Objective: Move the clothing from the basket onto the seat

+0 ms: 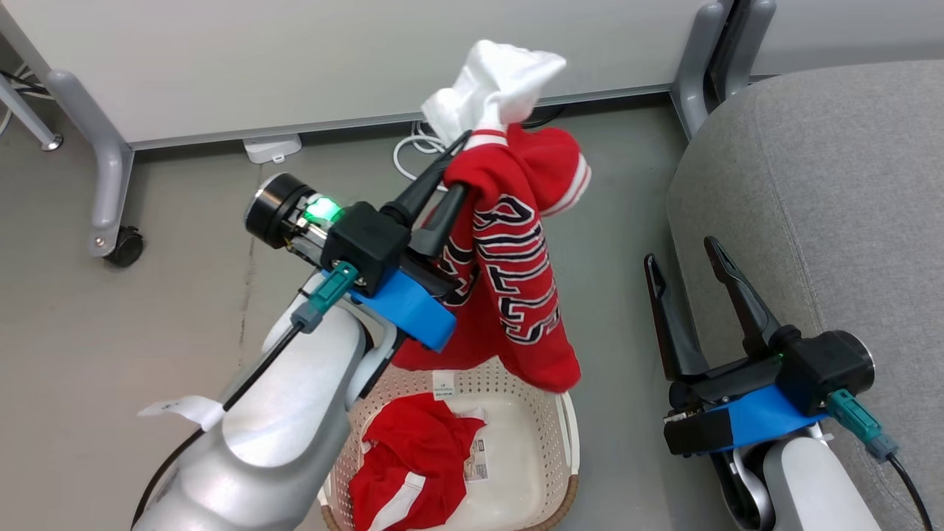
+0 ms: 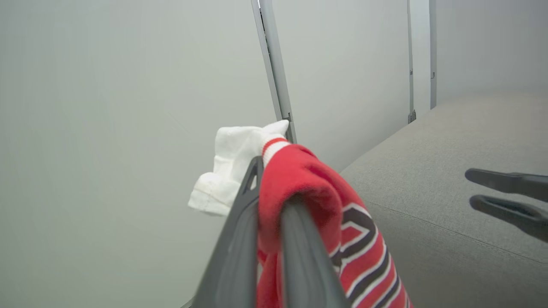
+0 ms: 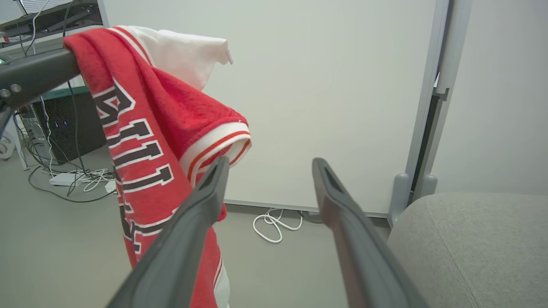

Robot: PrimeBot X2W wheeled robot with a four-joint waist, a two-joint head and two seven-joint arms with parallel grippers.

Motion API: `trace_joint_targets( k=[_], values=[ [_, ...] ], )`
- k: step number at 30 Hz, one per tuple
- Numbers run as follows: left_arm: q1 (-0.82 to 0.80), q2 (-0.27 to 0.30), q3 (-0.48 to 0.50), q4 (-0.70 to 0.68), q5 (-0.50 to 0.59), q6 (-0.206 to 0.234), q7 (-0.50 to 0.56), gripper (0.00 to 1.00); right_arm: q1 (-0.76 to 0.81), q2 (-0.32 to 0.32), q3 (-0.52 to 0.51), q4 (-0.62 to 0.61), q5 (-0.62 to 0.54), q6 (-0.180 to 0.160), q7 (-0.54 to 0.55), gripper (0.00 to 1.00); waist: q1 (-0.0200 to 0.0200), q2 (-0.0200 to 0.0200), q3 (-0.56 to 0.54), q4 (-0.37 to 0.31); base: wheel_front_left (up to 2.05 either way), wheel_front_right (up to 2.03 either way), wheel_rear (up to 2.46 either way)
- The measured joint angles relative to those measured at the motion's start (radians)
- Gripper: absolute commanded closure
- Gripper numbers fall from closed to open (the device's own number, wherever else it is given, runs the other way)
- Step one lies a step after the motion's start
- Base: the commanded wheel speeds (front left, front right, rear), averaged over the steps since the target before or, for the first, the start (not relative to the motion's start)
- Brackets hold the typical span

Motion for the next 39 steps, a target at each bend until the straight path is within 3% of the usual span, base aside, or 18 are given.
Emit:
trace_joint_targets(
  k=[14, 22, 28, 39],
  values=[
    [-0.017, 0.011, -0.049, -0.032, -0.024, -0.001, 0.000, 1.00, 0.009, 0.000, 0.031, -0.068, 0.001, 0.000, 0.000, 0.00, 0.0001, 0.0000, -0.020, -0.001, 0.00, 0.00, 0.00],
    [-0.020, 0.012, -0.061, -0.029, -0.028, 0.000, 0.000, 1.00, -0.041, 0.000, 0.170, -0.105, -0.012, 0.000, 0.000, 0.00, 0.0001, 0.0000, -0.019, 0.002, 0.00, 0.00, 0.00],
    [-0.038, -0.009, -0.081, -0.030, -0.029, -0.001, 0.000, 1.00, -0.106, 0.000, 0.207, -0.040, -0.047, 0.000, 0.000, 0.00, 0.0002, 0.0000, -0.013, 0.025, 0.00, 0.00, 0.00],
    [-0.046, -0.049, -0.126, -0.032, -0.030, -0.001, 0.000, 1.00, -0.201, 0.000, 0.224, 0.204, -0.055, 0.000, 0.000, 0.00, 0.0002, 0.0000, -0.006, 0.062, 0.00, 0.00, 0.00]
  ],
)
